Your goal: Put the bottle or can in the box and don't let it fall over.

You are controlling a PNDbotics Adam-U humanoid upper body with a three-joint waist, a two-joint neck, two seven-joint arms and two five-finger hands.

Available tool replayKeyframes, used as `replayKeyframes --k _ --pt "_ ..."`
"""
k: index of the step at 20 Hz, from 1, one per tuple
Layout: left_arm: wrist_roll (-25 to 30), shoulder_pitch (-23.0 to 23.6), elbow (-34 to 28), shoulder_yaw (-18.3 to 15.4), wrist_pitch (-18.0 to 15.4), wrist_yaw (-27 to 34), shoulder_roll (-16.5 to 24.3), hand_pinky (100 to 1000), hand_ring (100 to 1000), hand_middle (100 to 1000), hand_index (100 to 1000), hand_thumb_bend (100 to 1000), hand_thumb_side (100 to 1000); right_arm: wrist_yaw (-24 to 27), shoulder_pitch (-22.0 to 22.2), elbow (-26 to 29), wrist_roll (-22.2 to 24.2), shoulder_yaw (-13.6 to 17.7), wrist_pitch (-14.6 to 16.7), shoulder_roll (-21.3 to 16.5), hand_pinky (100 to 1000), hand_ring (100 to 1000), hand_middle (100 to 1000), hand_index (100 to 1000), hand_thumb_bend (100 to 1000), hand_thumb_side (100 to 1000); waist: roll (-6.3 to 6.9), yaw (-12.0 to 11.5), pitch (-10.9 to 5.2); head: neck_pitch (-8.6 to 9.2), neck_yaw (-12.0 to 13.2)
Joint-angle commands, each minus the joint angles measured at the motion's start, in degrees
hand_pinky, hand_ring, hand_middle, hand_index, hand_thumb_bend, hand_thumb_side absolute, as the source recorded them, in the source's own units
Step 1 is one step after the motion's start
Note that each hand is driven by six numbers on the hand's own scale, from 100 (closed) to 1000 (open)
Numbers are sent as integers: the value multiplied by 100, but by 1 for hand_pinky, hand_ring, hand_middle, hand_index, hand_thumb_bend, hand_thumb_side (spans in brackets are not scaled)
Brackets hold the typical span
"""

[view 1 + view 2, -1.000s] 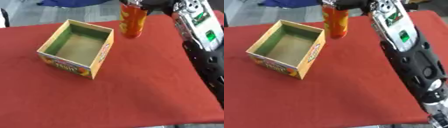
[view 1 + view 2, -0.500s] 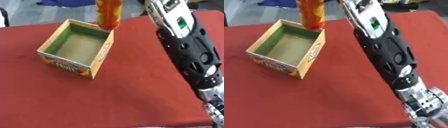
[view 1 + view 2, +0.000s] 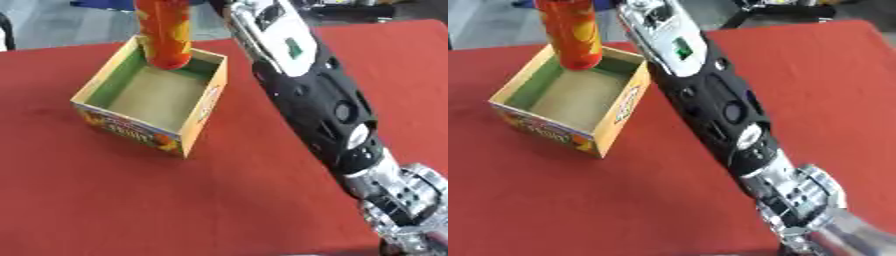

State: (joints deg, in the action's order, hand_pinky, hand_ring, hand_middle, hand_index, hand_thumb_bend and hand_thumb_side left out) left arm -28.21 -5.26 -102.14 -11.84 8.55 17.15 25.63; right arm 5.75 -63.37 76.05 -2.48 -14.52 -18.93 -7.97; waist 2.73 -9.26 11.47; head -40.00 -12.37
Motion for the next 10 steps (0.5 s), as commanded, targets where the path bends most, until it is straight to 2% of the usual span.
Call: replayKeyframes --k 1,4,8,10 --pt "31 -85 -121 -21 -11 -15 145 772 808 756 812 505 792 -295 -158 -257 -7 -5 295 118 801 743 549 618 448 100 13 -26 -58 104 -40" --pt "38 -103 -123 -17 -6 -12 132 772 808 756 812 505 793 -520 -123 -575 -4 5 560 209 803 752 565 633 460 100 5 -49 -22 141 -47" --pt "35 -110 -125 -26 -7 -11 123 772 808 755 812 504 792 -646 -69 -877 54 22 867 276 808 778 622 685 499 154 -3 -71 19 171 -41" --pt "33 -110 -124 -29 -6 -9 117 771 808 755 812 503 792 -673 -48 -975 97 22 989 293 820 816 731 766 552 202 -7 -73 29 173 -36"
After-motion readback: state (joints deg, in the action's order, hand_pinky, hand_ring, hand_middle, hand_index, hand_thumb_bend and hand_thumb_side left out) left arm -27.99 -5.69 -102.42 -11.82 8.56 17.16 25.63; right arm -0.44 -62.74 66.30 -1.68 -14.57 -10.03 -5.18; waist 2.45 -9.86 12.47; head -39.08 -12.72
